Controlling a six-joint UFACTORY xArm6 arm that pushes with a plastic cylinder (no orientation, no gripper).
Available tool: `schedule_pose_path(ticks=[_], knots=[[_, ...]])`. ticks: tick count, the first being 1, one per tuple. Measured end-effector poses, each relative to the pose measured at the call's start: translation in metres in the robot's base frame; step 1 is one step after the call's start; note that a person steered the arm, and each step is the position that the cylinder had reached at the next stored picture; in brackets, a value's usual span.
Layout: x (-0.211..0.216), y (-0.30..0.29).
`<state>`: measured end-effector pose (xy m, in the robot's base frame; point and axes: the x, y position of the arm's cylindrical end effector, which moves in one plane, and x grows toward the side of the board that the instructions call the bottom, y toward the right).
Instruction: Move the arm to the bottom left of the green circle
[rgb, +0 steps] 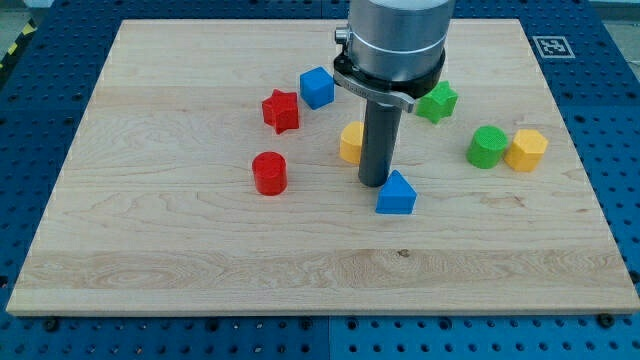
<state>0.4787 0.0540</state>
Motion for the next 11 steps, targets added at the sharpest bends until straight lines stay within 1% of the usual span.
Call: schedule_pose_path(ticks=[1,2,3,5,8,10,11], knots=[[-0.006,-0.017],[-0.007,-0.054],[-0.010,-0.053],[-0.010,-0.016],[-0.005,0.060],[0.018,0.105],[0.030,0.138]])
